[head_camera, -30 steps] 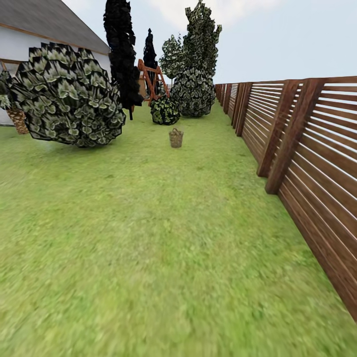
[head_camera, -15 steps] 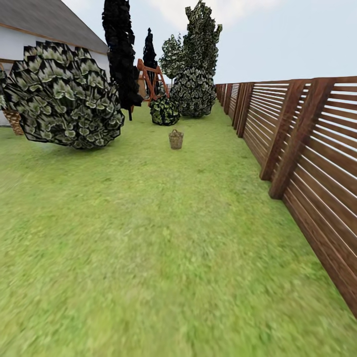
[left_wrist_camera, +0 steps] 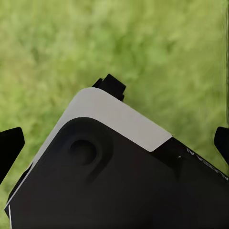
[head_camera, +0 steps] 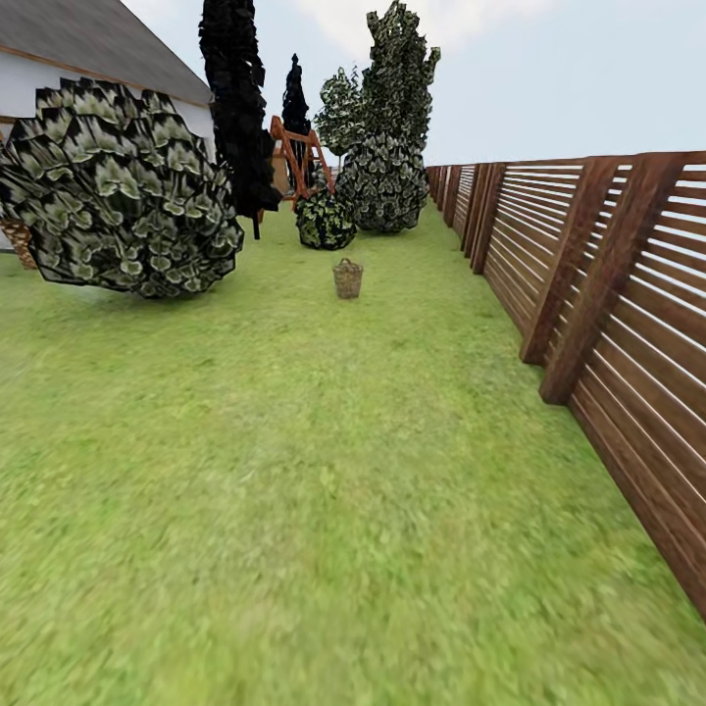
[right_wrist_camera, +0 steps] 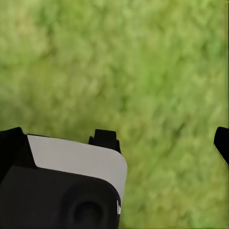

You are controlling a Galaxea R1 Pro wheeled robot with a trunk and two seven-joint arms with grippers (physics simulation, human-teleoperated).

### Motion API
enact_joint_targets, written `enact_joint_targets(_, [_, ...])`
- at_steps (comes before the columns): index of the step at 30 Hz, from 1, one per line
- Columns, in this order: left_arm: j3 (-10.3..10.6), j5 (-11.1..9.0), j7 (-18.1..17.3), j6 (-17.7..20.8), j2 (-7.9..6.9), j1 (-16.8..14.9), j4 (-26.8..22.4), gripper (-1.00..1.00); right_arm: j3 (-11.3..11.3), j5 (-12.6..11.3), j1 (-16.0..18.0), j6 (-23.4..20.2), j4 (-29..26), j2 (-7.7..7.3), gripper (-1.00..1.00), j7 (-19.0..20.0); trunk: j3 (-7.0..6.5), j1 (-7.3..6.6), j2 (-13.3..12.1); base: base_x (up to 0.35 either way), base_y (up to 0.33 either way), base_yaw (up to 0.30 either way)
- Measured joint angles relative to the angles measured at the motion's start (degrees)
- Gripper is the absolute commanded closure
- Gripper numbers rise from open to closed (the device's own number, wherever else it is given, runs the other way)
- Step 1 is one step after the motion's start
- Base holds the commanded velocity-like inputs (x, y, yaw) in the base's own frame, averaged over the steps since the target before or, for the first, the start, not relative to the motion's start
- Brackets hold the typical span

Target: Take the three Easter eggs out of the wicker basket on the lawn in the garden, then place them on the lawn next to a single tree (choose any tree) so that all three eggs are next to the same tree and none are left in the basket.

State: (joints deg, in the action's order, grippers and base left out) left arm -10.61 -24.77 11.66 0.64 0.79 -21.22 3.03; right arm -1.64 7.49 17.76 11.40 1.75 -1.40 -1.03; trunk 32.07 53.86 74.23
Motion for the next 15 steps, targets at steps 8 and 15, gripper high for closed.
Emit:
enact_joint_targets(8, [0.0,0.0,-0.02,0.01,0.01,0.0,0.0,-1.0,0.01,-0.41,0.0,0.08,0.0,-0.08,-1.0,0.0,0.0,0.0,0.0,0.317,0.0,0.0])
enact_joint_targets(15, [0.0,0.0,-0.01,0.01,0.0,0.0,0.0,-1.0,0.01,-0.41,0.0,0.08,-0.04,-0.08,-1.0,0.0,0.0,0.0,0.0,0.317,0.0,0.0])
